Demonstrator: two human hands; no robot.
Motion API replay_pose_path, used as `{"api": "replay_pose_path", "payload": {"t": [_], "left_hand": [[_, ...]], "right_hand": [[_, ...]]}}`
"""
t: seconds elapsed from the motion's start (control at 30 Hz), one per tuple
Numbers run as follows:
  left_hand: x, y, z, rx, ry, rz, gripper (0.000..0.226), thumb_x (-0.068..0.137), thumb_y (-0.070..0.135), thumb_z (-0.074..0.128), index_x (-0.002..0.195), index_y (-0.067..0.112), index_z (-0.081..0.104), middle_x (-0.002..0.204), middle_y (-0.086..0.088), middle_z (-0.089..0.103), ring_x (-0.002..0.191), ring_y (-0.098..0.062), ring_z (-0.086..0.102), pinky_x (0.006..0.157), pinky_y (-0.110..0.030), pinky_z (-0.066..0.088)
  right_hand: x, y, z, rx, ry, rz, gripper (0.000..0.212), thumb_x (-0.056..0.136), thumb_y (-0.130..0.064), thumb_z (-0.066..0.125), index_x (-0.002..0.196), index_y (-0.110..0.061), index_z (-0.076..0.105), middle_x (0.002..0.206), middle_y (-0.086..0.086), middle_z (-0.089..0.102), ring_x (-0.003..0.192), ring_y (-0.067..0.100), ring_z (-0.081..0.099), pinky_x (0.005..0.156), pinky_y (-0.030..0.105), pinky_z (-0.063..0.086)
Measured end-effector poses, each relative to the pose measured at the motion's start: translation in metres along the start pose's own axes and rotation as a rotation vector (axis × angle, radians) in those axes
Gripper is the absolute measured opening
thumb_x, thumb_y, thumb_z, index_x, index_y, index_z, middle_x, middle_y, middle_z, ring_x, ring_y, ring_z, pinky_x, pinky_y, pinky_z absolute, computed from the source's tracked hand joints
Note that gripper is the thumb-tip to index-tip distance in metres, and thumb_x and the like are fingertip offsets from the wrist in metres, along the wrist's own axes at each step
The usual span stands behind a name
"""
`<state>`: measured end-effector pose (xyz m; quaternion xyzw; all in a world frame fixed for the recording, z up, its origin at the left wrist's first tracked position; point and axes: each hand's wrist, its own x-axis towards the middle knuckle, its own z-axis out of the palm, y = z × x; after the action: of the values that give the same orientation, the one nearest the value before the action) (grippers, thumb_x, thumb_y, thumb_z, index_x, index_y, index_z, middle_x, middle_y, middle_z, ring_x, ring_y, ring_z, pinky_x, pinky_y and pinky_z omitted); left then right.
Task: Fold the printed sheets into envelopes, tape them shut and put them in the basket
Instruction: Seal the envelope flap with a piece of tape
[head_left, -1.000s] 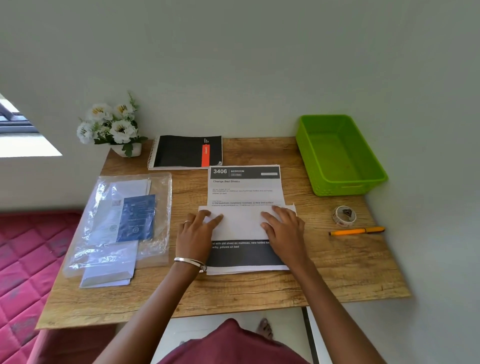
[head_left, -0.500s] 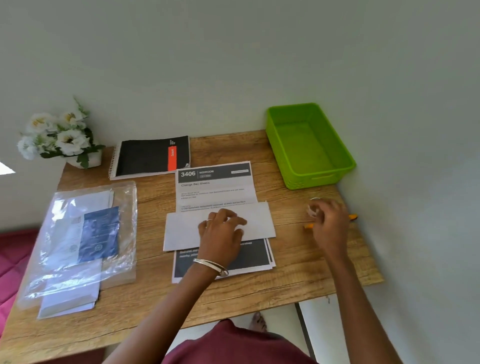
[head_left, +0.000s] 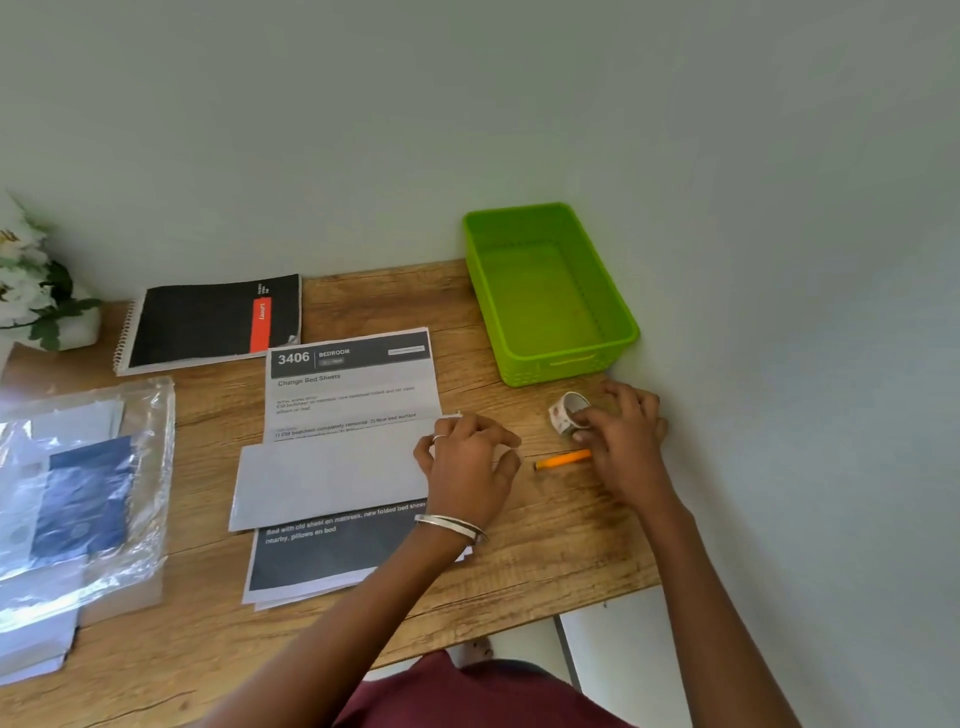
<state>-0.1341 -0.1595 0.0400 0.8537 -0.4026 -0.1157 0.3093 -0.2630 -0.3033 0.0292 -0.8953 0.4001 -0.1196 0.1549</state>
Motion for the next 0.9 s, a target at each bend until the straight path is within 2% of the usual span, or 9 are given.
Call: {"api": "replay_pose_path", "payload": {"t": [0.17,0.33,0.4,0.5,0.6,0.67,0.77,0.9], "left_hand": [[0.004,0.015,0.011,0.018,0.120,0.070,0.017,0.078,0.039,0.066,0.094,0.036,0.067,0.111,0.012,0.055,0.115,-0.015,0.037,0.092,-0.034,0.011],[0.012,0.019,0.014,0.069,0.178,0.138,0.016,0.075,0.040,0.064,0.089,0.034,0.068,0.101,0.014,0.060,0.109,-0.018,0.050,0.099,-0.042,0.012],[0.011,0.017,0.011,0.096,0.220,0.202,0.014,0.074,0.039,0.066,0.086,0.032,0.069,0.097,0.015,0.062,0.106,-0.017,0.052,0.101,-0.043,0.011],[0.009,0.011,0.005,0.144,0.289,0.306,0.012,0.076,0.038,0.066,0.083,0.030,0.070,0.102,0.011,0.063,0.113,-0.017,0.042,0.102,-0.048,0.013],[0.009,0.007,-0.002,0.210,0.318,0.390,0.010,0.078,0.038,0.067,0.080,0.029,0.071,0.112,0.007,0.062,0.121,-0.019,0.037,0.103,-0.052,0.015],[0.009,0.005,-0.005,0.231,0.333,0.415,0.011,0.081,0.036,0.065,0.077,0.028,0.071,0.113,0.007,0.062,0.121,-0.019,0.036,0.104,-0.051,0.014],[0.010,-0.003,-0.006,0.207,0.341,0.446,0.015,0.082,0.035,0.063,0.073,0.026,0.071,0.112,0.008,0.062,0.121,-0.020,0.038,0.103,-0.053,0.017],[0.011,-0.011,-0.010,0.174,0.351,0.454,0.015,0.081,0.032,0.063,0.069,0.025,0.069,0.104,0.009,0.063,0.116,-0.019,0.041,0.101,-0.054,0.021]], "right_hand": [[-0.002,-0.009,-0.007,0.119,0.019,-0.023,0.025,0.078,-0.037,0.070,0.096,-0.020,0.071,0.133,0.005,0.047,0.123,0.028,0.029,0.091,0.042,0.027],[-0.008,-0.022,-0.013,0.161,0.023,-0.089,0.046,0.073,-0.060,0.047,0.092,-0.023,0.069,0.125,-0.001,0.052,0.118,0.024,0.035,0.083,0.035,0.023],[-0.011,-0.027,-0.015,0.158,0.024,-0.098,0.041,0.075,-0.056,0.050,0.092,-0.023,0.069,0.124,-0.002,0.053,0.116,0.024,0.037,0.082,0.036,0.024],[-0.015,-0.032,-0.015,0.138,0.036,-0.119,0.028,0.075,-0.045,0.060,0.092,-0.025,0.070,0.128,0.000,0.051,0.117,0.021,0.032,0.083,0.037,0.025],[-0.018,-0.038,-0.016,0.141,0.030,-0.137,0.033,0.076,-0.051,0.054,0.092,-0.027,0.069,0.131,0.001,0.049,0.117,0.020,0.030,0.083,0.035,0.021],[-0.019,-0.043,-0.016,0.130,0.015,-0.159,0.032,0.077,-0.051,0.054,0.090,-0.026,0.069,0.130,0.001,0.049,0.118,0.023,0.033,0.084,0.036,0.022],[-0.020,-0.050,-0.013,0.104,0.022,-0.185,0.022,0.075,-0.040,0.063,0.086,-0.023,0.069,0.128,0.003,0.051,0.117,0.027,0.036,0.082,0.037,0.022],[-0.021,-0.055,-0.011,0.075,0.022,-0.198,0.025,0.074,-0.043,0.064,0.088,-0.023,0.070,0.127,0.001,0.051,0.116,0.018,0.028,0.081,0.036,0.020]]}}
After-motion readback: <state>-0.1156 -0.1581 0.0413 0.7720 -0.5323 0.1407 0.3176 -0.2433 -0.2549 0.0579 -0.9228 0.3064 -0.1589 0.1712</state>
